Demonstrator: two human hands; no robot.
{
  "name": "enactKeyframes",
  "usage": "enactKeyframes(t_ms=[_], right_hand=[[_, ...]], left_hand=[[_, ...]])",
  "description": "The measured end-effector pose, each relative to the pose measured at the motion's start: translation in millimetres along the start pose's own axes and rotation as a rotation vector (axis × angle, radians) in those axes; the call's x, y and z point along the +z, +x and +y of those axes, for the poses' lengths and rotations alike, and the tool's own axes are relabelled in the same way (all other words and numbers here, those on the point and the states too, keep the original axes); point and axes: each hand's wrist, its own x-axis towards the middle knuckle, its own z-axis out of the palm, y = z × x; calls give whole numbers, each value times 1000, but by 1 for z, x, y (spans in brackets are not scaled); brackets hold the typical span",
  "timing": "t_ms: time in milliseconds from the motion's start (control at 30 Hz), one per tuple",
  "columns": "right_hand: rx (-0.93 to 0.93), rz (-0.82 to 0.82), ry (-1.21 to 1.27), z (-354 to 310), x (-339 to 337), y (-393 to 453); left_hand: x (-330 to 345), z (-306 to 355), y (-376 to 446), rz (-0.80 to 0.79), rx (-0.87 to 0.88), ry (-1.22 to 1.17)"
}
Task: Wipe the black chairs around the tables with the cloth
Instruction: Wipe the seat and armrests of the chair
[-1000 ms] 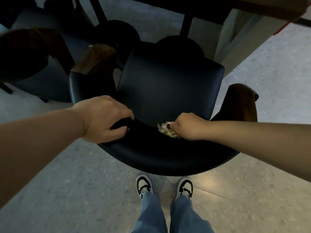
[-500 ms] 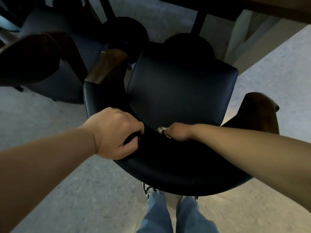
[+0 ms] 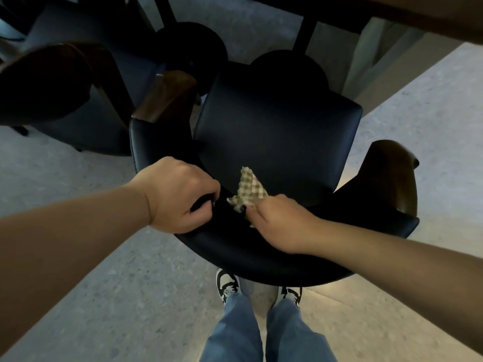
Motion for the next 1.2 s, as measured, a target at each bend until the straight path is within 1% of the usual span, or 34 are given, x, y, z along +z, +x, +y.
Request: enactKeyframes(t_ms=[133, 167, 233, 267, 300, 333, 367, 433, 500, 600, 633, 700, 833, 967, 1133, 1200], right_hand=[[-43, 96, 170, -16, -5, -42], [-30, 74, 265, -17, -7, -49], [39, -23, 530, -15, -12, -53], [94, -37, 647, -11, -15, -49], [145, -15, 695, -7, -16, -44], [168, 37, 648, -4, -15, -38], [175, 100, 523, -2, -12, -32], [181, 141, 334, -1, -1, -26], [195, 88, 257, -3, 7, -27], [259, -18, 37, -9, 8, -27], [270, -40, -2, -11, 5, -26], [242, -62, -51, -15, -1, -21], [225, -104, -75, -15, -5, -8], [251, -45, -81, -9, 1, 12], [266, 21, 90, -2, 5, 21], [255, -12, 171, -2, 5, 15]], left_hand=[[2, 1, 0, -2, -2, 6], [1, 1, 0, -1, 0, 7], [1, 2, 0, 7, 5, 12], [1, 2, 0, 8, 6, 18], [1, 2, 0, 7, 5, 26], [1, 2, 0, 5, 5, 32], [2, 1, 0, 3, 5, 35], [2, 1, 0, 1, 7, 33], [2, 1, 0, 3, 10, 26], [3, 0, 0, 18, 14, 26], [3, 0, 0, 27, 14, 27], [3, -1, -1, 35, 15, 30], [5, -2, -1, 34, 24, 34], [4, -3, 0, 40, 31, 27], [5, -3, 0, 43, 21, 9], [4, -3, 0, 43, 11, 2]])
